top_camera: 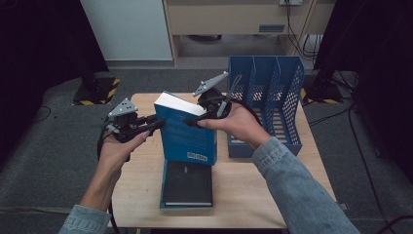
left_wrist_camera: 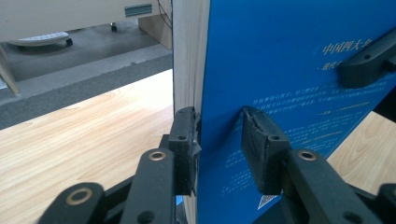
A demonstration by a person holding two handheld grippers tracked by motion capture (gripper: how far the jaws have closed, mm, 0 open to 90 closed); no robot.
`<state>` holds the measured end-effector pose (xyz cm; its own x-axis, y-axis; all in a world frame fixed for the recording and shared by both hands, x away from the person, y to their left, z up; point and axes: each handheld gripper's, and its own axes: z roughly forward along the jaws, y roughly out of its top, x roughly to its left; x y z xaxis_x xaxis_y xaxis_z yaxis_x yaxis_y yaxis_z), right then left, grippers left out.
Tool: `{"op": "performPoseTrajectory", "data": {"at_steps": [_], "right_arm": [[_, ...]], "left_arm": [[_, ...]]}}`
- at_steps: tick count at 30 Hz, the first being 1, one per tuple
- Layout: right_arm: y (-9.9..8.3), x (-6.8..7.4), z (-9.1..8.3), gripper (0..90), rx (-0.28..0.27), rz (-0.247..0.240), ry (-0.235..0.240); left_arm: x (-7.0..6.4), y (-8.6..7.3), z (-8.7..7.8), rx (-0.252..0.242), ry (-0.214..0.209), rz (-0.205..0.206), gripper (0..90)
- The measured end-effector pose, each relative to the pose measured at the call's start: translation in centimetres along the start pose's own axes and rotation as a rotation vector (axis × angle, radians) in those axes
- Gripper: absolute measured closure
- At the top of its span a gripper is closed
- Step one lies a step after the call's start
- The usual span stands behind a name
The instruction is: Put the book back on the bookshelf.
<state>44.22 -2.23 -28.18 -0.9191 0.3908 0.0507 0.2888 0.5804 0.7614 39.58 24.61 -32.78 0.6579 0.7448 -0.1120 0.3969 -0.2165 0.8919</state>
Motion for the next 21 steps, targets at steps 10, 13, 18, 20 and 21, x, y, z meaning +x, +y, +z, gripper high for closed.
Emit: {"op": "performPoseTrajectory", "data": {"at_steps": [10,13,18,20,21], "right_arm": [[-0.1,-0.6,-0.1,58.5,0.004,0.027,0.011],[0.0,-0.9,0.0,58.6,-0.005,0.041,0.008],[0.1,-1.3,0.1,58.8,-0.01,0.077,0.009],[0.2,-1.5,0.2,58.9,-0.005,0.095,0.007],[0.3,-1.6,0.2,59.0,-0.001,0.1,0.005]], "left_arm": [[0.1,-2.1,0.2,0.011,0.096,-0.012,33.1],[0.9,-4.3,0.6,0.035,0.109,-0.065,26.2],[2.5,-8.0,1.4,0.085,0.182,-0.106,18.7],[3.2,-9.3,1.7,0.111,0.203,-0.113,18.2],[3.5,-10.0,1.9,0.128,0.217,-0.114,18.0]]}}
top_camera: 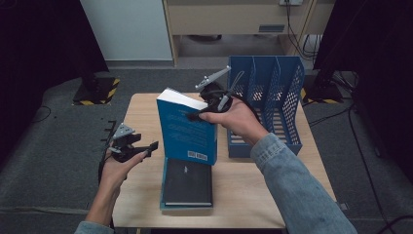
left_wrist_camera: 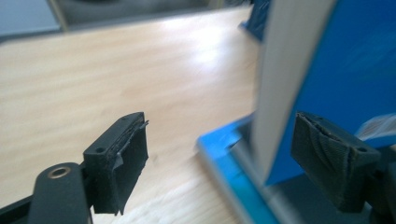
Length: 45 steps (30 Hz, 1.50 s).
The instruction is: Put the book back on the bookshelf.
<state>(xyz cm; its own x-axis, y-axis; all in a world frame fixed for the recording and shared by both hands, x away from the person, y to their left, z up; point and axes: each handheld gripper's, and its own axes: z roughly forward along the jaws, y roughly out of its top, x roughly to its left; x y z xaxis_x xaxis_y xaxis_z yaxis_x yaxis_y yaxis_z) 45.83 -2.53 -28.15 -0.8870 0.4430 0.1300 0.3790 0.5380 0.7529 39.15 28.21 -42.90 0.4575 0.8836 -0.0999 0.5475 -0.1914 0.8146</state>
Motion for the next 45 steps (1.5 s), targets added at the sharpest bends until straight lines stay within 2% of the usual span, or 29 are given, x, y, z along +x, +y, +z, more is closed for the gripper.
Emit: {"op": "performPoseTrajectory", "data": {"at_steps": [3,6,8,11,18,21,25,26,30,34,39,45], "right_arm": [[0.2,-0.2,0.1,59.1,0.006,0.015,-0.004],[0.3,-0.4,0.2,59.2,0.007,0.032,-0.006],[0.4,-0.7,0.2,59.3,0.009,0.055,-0.012],[0.6,-1.0,0.3,59.6,0.011,0.109,-0.036],[0.6,-1.5,0.0,59.8,0.005,0.203,-0.06],[0.8,-1.7,-0.4,59.9,0.0,0.244,-0.068],[1.0,-1.8,-1.2,59.8,-0.012,0.257,-0.07],[1.2,-1.7,-1.9,59.8,-0.023,0.255,-0.091],[1.1,-2.1,-2.9,59.7,-0.039,0.271,-0.103],[0.8,-2.4,-3.7,59.7,-0.053,0.281,-0.112],[0.3,-2.9,-4.7,59.7,-0.072,0.317,-0.123],[-0.5,-3.5,-6.0,59.7,-0.086,0.341,-0.159]], "left_arm": [[0.9,-1.5,0.8,0.033,0.016,-0.017,17.7],[1.9,-3.4,1.8,0.054,0.03,-0.051,17.8],[2.5,-4.7,2.6,0.093,0.033,-0.074,17.9],[3.1,-5.3,3.0,0.13,0.057,-0.071,17.5],[3.2,-5.8,3.6,0.183,0.113,-0.028,16.2],[3.1,-5.9,4.0,0.206,0.12,-0.012,14.8],[3.3,-6.0,4.1,0.214,0.128,-0.018,13.8],[3.5,-6.2,4.2,0.223,0.135,-0.021,13.1],[3.6,-6.4,4.5,0.238,0.143,-0.014,10.0],[3.2,-6.5,4.8,0.255,0.136,0.017,6.9],[2.6,-6.7,5.1,0.276,0.131,0.031,5.8],[2.2,-6.7,5.3,0.272,0.133,0.013,5.3]]}}
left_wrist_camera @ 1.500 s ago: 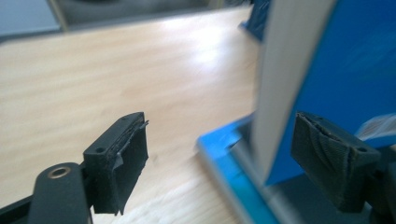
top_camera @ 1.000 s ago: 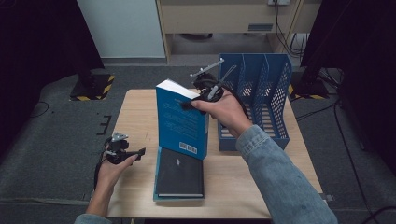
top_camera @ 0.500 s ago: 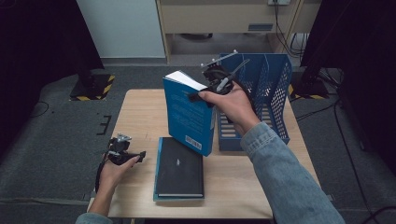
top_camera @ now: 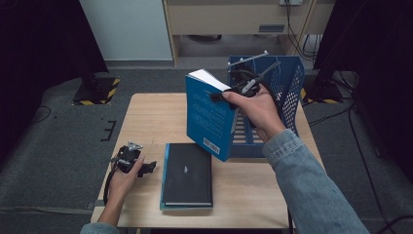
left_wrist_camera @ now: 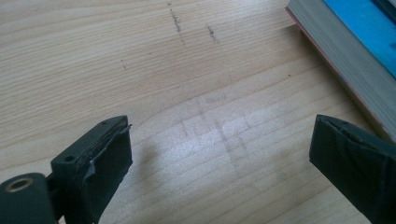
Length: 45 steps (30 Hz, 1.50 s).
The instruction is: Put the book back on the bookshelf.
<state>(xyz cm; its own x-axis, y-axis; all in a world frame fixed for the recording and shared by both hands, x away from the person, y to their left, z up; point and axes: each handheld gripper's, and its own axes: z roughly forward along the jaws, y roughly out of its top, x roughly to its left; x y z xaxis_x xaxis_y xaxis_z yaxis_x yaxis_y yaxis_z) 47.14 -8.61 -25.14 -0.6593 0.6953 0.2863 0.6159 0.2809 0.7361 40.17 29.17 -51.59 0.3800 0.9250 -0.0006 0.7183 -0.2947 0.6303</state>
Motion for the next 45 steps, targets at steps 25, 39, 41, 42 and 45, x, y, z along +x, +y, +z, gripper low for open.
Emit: {"op": "performPoseTrajectory", "data": {"at_steps": [25,39,41,42,45], "right_arm": [[-1.4,-2.5,-2.8,59.5,-0.06,0.079,-0.034],[-1.8,-2.9,-5.6,59.5,-0.104,0.105,-0.082],[-1.8,-3.0,-6.2,59.4,-0.116,0.113,-0.085],[-1.8,-3.0,-6.5,59.5,-0.122,0.115,-0.087],[-1.8,-3.2,-7.3,59.5,-0.138,0.122,-0.096]], "left_arm": [[-0.3,-0.3,0.3,0.029,0.0,-0.003,4.9],[-0.3,-0.6,0.5,0.035,0.002,-0.022,3.9],[-0.2,-0.7,0.5,0.04,-0.002,-0.024,3.8],[-0.2,-0.7,0.5,0.043,-0.001,-0.022,3.6],[-0.3,-0.8,0.5,0.043,0.015,-0.013,3.4]]}}
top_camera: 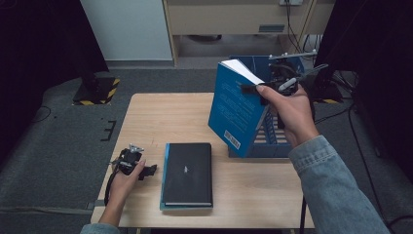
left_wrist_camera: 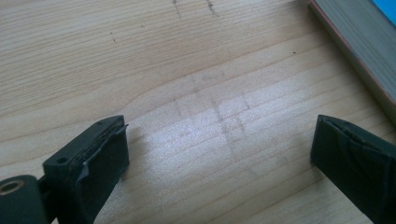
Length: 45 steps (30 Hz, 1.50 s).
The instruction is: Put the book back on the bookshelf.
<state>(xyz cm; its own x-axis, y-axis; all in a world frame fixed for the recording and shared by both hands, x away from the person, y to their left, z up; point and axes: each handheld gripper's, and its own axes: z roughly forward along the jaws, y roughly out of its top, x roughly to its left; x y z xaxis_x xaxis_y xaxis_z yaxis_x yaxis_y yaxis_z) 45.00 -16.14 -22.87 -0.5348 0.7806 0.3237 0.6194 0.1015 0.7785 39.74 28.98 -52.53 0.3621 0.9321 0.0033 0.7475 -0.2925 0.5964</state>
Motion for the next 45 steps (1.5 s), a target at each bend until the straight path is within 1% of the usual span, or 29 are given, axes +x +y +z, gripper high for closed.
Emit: {"op": "performPoseTrajectory", "data": {"at_steps": [1,2,6,12,15,19,23,27,31,34,38,45], "right_arm": [[0.0,0.0,0.0,59.5,0.0,0.0,0.0],[0.0,-0.2,-0.5,59.4,-0.008,0.008,-0.011],[0.0,-0.6,-1.2,59.4,-0.016,0.02,-0.039],[-0.2,-0.9,-2.0,59.3,-0.024,0.033,-0.083],[-0.3,-1.3,-2.5,59.4,-0.032,0.051,-0.097],[-0.3,-1.7,-2.7,59.3,-0.031,0.051,-0.129],[-0.2,-2.4,-2.9,59.3,-0.046,0.061,-0.144],[-0.2,-3.0,-2.7,59.2,-0.051,0.072,-0.162],[-0.5,-3.7,-2.0,59.2,-0.048,0.08,-0.184],[-0.6,-4.1,-1.5,59.2,-0.045,0.095,-0.193],[-0.6,-4.3,-0.9,59.2,-0.041,0.102,-0.199],[-0.2,-4.6,-0.4,59.2,-0.052,0.113,-0.204]], "left_arm": [[0.0,0.0,0.0,0.0,0.0,0.0,2.6],[-0.1,-0.1,0.1,-0.009,0.005,-0.002,1.7],[-0.2,-0.4,0.1,-0.031,0.007,-0.003,0.5],[-0.3,-0.6,0.1,-0.037,0.006,-0.006,0.0],[-0.4,-0.6,0.1,-0.041,0.003,-0.005,0.0],[-0.3,-0.7,0.1,-0.045,0.0,-0.002,0.0],[-0.3,-0.7,0.1,-0.045,0.0,-0.002,0.0],[-0.3,-0.7,0.1,-0.045,-0.001,-0.001,0.0],[-0.4,-0.7,0.1,-0.046,-0.002,0.0,0.0],[-0.4,-0.7,0.1,-0.049,-0.002,0.0,0.0],[-0.4,-0.8,0.0,-0.052,-0.004,0.002,0.0],[-0.4,-0.8,0.0,-0.051,-0.005,0.002,0.0]]}}
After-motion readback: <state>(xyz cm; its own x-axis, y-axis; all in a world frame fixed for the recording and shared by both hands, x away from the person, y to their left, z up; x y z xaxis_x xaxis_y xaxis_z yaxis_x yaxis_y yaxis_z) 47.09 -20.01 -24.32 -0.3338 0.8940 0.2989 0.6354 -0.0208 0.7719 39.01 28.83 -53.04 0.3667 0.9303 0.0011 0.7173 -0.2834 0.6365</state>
